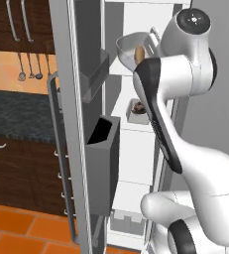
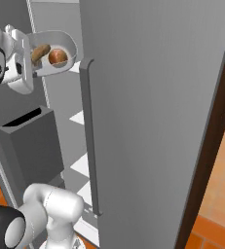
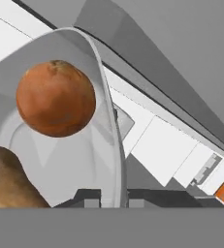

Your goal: Take the meat container that has the steak and place it on the second highest rack of the freezer. Then take the vegetable container that has the onion and sweet potato and place it on the highest rack of the freezer.

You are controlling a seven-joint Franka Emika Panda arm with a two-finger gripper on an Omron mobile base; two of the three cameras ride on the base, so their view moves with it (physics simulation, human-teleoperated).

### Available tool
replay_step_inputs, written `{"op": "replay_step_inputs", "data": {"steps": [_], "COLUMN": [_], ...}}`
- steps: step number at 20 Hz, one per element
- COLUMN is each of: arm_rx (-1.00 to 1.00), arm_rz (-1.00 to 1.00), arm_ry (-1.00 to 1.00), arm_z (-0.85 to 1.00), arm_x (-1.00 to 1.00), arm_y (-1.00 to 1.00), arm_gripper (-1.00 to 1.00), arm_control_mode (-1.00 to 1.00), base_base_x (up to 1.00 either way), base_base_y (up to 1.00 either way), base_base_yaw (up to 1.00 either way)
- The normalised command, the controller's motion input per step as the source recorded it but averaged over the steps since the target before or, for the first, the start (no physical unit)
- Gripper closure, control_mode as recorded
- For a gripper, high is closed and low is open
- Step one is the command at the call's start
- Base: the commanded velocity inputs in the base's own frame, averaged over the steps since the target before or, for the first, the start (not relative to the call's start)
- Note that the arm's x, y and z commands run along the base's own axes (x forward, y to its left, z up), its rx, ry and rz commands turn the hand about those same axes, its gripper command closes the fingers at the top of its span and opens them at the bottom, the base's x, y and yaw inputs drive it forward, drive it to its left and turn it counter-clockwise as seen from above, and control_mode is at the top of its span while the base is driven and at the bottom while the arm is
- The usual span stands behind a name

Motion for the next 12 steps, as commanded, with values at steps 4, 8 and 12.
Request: {"op": "replay_step_inputs", "data": {"steps": [4,8,12], "arm_rx": [-0.02,0.00,-0.03], "arm_rz": [0.00,0.00,0.05], "arm_ry": [0.00,0.00,0.00], "arm_z": [0.00,0.00,0.00], "arm_x": [0.69,0.59,0.35], "arm_y": [-0.24,-0.11,0.00], "arm_gripper": [1.00,1.00,1.00], "arm_control_mode": [-1.00,-1.00,-1.00], "base_base_x": [0.00,0.00,0.00], "base_base_y": [0.00,0.00,0.00], "base_base_yaw": [0.00,0.00,0.00]}}
